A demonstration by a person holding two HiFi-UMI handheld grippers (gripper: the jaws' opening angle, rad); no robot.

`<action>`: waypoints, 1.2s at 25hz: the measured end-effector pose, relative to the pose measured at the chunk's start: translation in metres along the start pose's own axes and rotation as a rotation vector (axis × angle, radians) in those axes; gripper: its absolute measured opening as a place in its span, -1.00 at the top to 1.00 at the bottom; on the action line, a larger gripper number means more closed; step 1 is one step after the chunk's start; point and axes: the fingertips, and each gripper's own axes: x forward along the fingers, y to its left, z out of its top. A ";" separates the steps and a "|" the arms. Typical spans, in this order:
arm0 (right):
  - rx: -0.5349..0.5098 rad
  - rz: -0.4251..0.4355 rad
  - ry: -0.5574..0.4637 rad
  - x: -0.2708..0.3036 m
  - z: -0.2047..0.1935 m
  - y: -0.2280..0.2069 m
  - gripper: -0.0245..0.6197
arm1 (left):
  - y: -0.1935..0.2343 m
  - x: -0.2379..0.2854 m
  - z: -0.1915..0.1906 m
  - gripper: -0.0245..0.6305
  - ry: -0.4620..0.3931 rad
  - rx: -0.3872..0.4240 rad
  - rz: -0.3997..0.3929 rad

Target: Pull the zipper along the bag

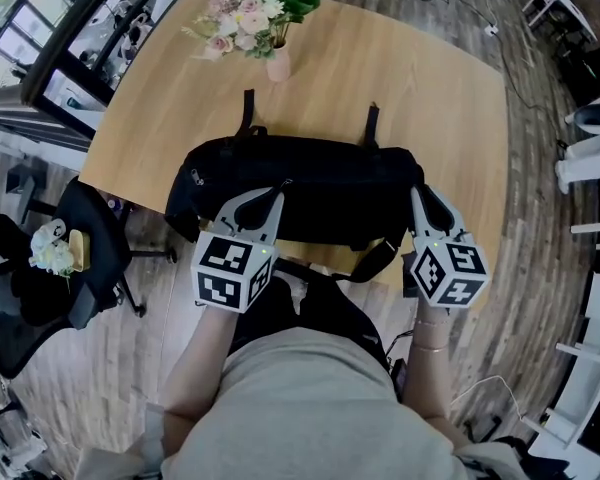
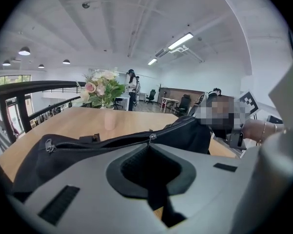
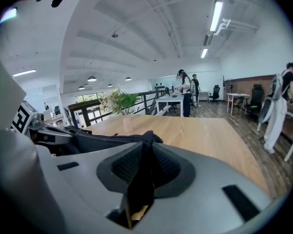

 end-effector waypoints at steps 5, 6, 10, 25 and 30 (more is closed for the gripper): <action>-0.011 -0.042 -0.010 0.001 0.001 0.006 0.66 | 0.017 -0.014 -0.001 0.86 -0.009 0.000 0.013; -0.009 -0.051 -0.008 0.001 0.001 0.006 0.67 | 0.020 -0.016 -0.001 0.86 -0.013 0.001 0.014; -0.027 -0.086 -0.014 -0.001 0.004 0.009 0.66 | 0.029 -0.024 0.001 0.86 -0.022 -0.002 0.011; -0.233 0.082 -0.009 0.013 0.028 0.112 0.42 | 0.032 -0.034 0.006 0.86 -0.050 0.003 -0.042; -0.382 0.281 0.029 0.030 0.023 0.183 0.44 | 0.033 -0.034 0.009 0.86 -0.060 0.015 -0.048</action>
